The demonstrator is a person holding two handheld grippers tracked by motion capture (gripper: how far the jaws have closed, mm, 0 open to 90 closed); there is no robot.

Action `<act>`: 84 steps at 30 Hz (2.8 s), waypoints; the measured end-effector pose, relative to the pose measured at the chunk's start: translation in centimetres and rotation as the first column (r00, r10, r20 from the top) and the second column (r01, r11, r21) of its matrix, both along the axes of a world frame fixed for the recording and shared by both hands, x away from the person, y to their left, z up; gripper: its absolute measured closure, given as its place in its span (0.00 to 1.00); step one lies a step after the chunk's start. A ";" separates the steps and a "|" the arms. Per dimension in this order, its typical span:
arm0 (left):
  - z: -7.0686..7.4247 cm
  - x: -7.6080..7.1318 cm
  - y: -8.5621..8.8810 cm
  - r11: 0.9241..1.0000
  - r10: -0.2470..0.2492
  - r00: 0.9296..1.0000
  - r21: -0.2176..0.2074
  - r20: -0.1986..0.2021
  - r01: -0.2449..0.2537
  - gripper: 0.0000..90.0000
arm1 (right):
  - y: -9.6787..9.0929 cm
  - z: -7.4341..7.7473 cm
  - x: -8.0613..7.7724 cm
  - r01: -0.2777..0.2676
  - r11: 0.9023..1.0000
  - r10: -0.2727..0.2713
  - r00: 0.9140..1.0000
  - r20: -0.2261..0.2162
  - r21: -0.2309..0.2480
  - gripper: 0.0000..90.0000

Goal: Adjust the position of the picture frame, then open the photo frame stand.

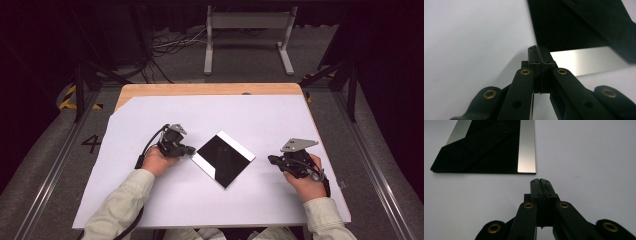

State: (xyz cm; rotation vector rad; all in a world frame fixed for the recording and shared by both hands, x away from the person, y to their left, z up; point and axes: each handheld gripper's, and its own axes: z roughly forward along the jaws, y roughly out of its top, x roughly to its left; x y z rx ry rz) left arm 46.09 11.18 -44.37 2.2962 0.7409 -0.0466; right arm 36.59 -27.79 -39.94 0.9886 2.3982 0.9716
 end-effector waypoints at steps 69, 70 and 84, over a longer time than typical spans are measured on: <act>3.0 -6.9 -2.3 0.982 -0.172 0.977 -0.056 0.126 0.180 0.99 | -4.9 2.3 -0.6 -0.093 0.995 0.094 0.996 -0.006 0.019 1.00; 3.0 -6.8 -2.1 0.983 -0.162 0.978 -0.060 0.129 0.171 0.99 | -4.9 2.3 -0.6 -0.093 0.995 0.094 0.996 -0.006 0.019 1.00; 3.3 -5.6 0.6 0.992 -0.017 0.989 -0.118 0.147 0.035 0.98 | -5.5 2.3 -0.9 -0.080 0.997 0.081 0.995 -0.053 0.011 1.00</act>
